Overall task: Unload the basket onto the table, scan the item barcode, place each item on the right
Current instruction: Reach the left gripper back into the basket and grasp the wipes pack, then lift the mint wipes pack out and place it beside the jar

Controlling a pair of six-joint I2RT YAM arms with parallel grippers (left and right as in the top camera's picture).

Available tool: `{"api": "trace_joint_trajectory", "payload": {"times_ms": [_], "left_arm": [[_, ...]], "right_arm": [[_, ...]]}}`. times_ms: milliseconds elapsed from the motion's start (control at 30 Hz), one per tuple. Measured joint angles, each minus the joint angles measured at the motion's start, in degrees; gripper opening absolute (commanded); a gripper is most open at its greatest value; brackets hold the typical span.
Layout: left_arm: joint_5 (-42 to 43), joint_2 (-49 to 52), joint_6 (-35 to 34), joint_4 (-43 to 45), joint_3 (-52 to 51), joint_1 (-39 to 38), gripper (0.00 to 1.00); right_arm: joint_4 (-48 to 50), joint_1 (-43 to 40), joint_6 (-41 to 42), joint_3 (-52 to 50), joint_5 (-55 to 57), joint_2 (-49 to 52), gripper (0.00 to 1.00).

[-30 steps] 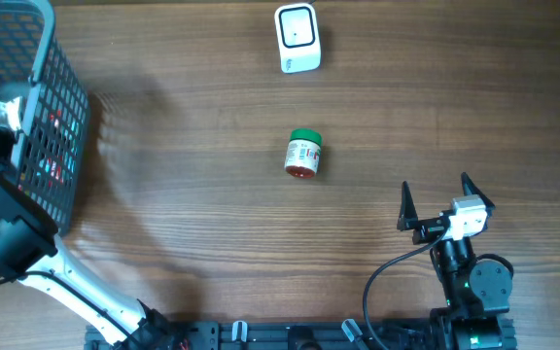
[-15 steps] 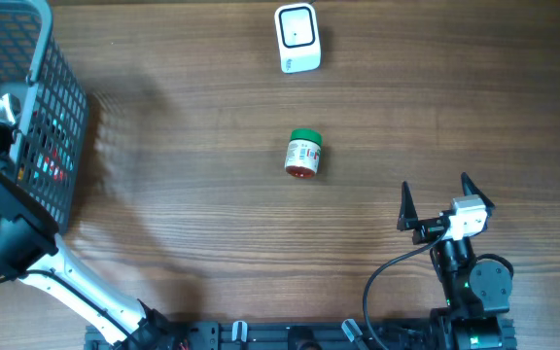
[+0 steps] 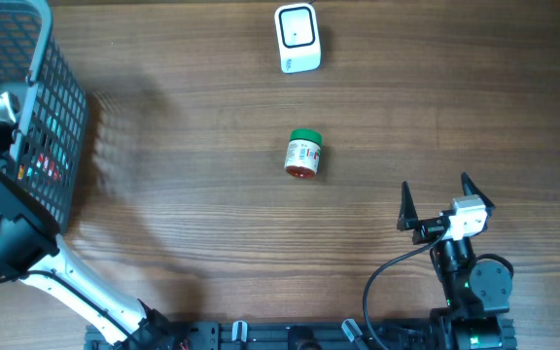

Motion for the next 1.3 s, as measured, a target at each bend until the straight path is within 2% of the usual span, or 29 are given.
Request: {"api": "trace_joint_trajectory", "payload": {"times_ms": [333, 400, 600, 700, 767, 867, 1100, 1300], "left_arm": [[-1.18, -3.93, -0.39, -0.2, -2.05, -0.22, 0.32], [-1.53, -7.28, -0.44, 0.35, -2.16, -0.26, 0.29], [-2.25, -21.24, -0.48, 3.5, -2.14, -0.24, 0.28], [-2.45, -28.24, -0.79, 4.52, -2.1, -0.24, 0.2], [-2.47, -30.73, -1.16, 4.74, -2.08, -0.24, 0.11], [-2.6, -33.51, -1.77, 4.92, -2.08, -0.24, 0.06], [-2.64, -38.4, -4.63, 7.48, -2.1, -0.24, 0.04], [-2.64, -47.32, -7.34, 14.08, -2.12, -0.26, 0.04]], "right_arm": [[0.0, 0.0, 0.0, -0.02, 0.0, -0.02, 1.0], [0.0, 0.0, 0.0, -0.02, 0.0, -0.02, 1.0], [0.0, 0.0, 0.0, 0.0, 0.0, -0.02, 1.0], [0.0, 0.0, 0.0, 0.0, 0.0, -0.02, 1.0], [0.0, 0.0, 0.0, 0.0, 0.0, -0.02, 1.0], [0.0, 0.0, 0.0, 0.0, 0.0, -0.02, 1.0], [0.0, 0.0, 0.0, 0.0, 0.0, 0.0, 1.0], [0.0, 0.0, 0.0, 0.0, 0.0, -0.02, 1.0]]}}
